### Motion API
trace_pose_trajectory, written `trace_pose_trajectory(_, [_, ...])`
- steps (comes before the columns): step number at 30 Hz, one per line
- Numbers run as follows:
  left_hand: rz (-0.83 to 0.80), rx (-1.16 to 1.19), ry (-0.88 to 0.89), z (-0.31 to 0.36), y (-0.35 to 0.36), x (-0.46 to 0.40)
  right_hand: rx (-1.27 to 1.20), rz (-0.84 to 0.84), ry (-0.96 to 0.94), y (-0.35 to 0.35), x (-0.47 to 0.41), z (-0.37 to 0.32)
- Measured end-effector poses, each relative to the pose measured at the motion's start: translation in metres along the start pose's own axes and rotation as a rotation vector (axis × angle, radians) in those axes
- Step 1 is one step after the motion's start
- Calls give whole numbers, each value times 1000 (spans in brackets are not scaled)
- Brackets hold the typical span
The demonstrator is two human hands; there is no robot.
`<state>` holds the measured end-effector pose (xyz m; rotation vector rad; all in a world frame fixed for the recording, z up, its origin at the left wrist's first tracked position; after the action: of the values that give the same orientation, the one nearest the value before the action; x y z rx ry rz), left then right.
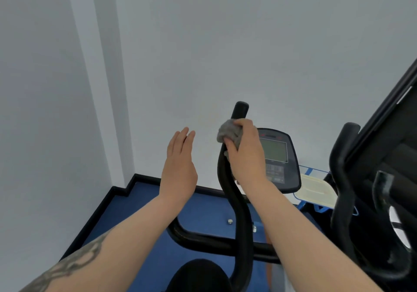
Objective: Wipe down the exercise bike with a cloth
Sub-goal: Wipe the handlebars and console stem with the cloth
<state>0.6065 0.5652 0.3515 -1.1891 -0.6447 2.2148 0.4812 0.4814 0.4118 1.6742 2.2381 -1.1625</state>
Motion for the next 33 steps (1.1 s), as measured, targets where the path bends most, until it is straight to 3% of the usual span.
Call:
trace_pose_trajectory(2, [-7, 4, -6, 0, 0, 2, 124, -21, -11, 9, 13, 7])
trace_pose_trajectory(5, [13, -10, -1, -1, 1, 0, 100, -53, -31, 5, 21, 15])
trace_pose_trajectory(10, [-6, -6, -4, -1, 1, 0, 94, 147, -174, -11, -16, -6])
trace_pose_trajectory(15, [-2, 15, 4, 0, -1, 0, 186, 3, -142, 7, 6, 7])
trace_pose_trajectory(20, [-7, -4, -6, -1, 0, 0, 331, 319, -309, -21, -27, -19])
trace_pose_trajectory(26, [8, 4, -3, -1, 0, 0, 201, 36, -242, 6, 4, 7])
trace_pose_trajectory(30, [19, 5, 4, -1, 0, 0, -3, 220, -295, -11, -15, -11])
trace_pose_trajectory(33, [25, 8, 4, -1, 1, 0, 144, 169, -315, -5, -21, -14])
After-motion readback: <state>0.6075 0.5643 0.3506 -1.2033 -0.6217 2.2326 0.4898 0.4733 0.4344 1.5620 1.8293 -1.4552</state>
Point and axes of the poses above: each hand's wrist, its own x-axis away from the middle knuckle, its own y-axis out of the palm, z = x × y, the point moved 4 cm from there along -x, towards the middle knuckle, and after that the axes turned 4 degrees about -x, right-handed, at the moved point
